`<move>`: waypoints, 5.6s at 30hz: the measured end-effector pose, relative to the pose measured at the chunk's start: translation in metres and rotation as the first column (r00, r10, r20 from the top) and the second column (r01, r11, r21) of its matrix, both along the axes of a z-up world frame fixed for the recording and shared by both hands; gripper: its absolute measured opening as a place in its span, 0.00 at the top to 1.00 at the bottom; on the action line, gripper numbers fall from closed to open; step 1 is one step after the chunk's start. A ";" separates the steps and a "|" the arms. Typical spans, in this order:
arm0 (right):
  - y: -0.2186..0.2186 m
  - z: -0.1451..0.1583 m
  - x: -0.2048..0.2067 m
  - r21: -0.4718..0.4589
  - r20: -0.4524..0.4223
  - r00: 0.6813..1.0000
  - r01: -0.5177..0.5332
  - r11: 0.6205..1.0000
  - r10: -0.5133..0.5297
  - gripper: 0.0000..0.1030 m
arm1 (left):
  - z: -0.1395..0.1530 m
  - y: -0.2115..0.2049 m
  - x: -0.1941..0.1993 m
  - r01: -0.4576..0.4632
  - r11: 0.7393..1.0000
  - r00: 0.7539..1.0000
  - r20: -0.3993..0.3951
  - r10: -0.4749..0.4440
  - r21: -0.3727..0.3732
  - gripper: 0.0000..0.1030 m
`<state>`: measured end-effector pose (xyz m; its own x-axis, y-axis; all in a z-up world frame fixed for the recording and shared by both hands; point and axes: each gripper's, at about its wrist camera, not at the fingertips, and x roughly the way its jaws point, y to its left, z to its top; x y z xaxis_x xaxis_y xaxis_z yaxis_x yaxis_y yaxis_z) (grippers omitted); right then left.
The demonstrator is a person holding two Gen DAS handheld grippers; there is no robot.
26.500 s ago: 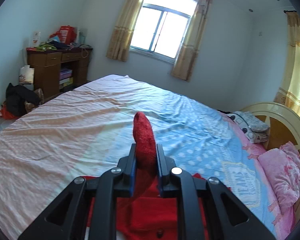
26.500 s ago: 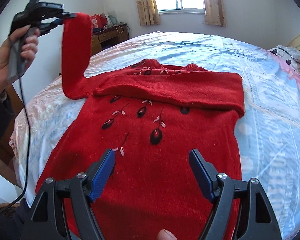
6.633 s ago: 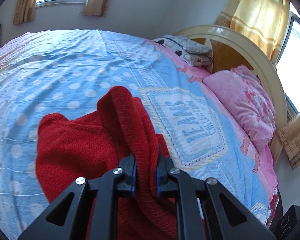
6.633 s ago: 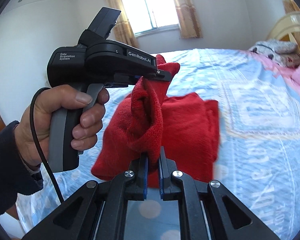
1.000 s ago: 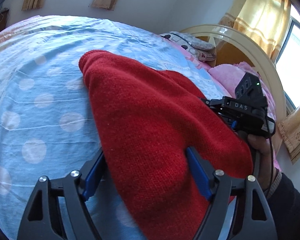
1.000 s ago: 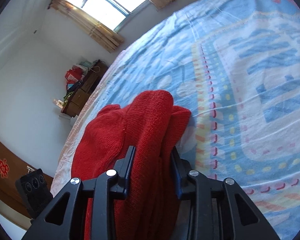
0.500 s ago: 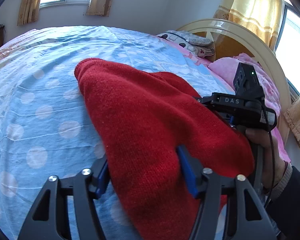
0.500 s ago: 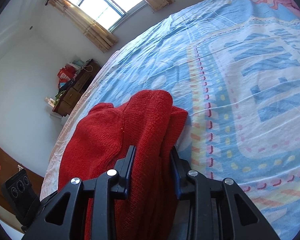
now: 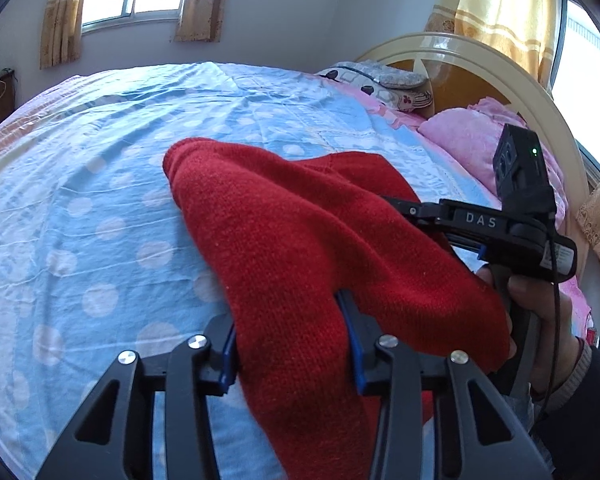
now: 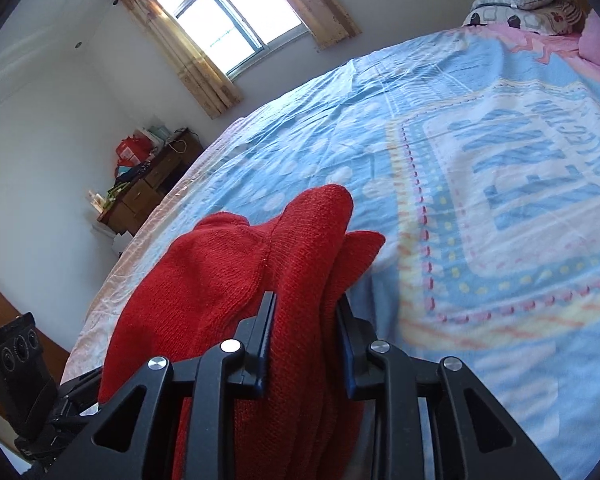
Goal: Fold small clothes
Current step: 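Lift the folded cardigan with both grippers and carry it across the bed, then lower the cardigan onto the sheet and open both grippers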
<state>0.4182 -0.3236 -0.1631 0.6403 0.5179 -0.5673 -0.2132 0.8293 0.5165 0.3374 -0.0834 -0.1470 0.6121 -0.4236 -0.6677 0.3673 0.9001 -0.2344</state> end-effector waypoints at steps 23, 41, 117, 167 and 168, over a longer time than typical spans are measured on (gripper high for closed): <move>0.043 0.018 -0.104 0.097 0.066 0.996 -0.060 0.993 0.054 0.74 | 0.030 0.033 -0.079 -0.034 0.999 0.999 0.007 0.033 0.019 0.59; 0.128 0.044 -0.138 0.099 0.131 0.976 -0.189 0.977 0.176 0.74 | 0.057 0.101 -0.128 -0.134 0.990 0.988 0.091 0.129 0.048 0.60; 0.385 0.002 -0.134 -0.002 -0.021 0.872 -0.488 0.873 0.488 0.75 | -0.019 0.285 -0.215 -0.404 0.915 0.914 0.041 0.403 0.007 0.59; 0.372 0.000 -0.230 -0.299 0.090 0.826 -0.510 0.806 0.556 0.54 | -0.011 0.297 -0.230 -0.598 0.797 0.801 0.035 0.597 0.080 0.00; 0.369 0.002 -0.231 -0.308 0.095 0.830 -0.501 0.809 0.550 0.53 | -0.004 0.293 -0.233 -0.597 0.797 0.802 0.053 0.595 0.090 0.00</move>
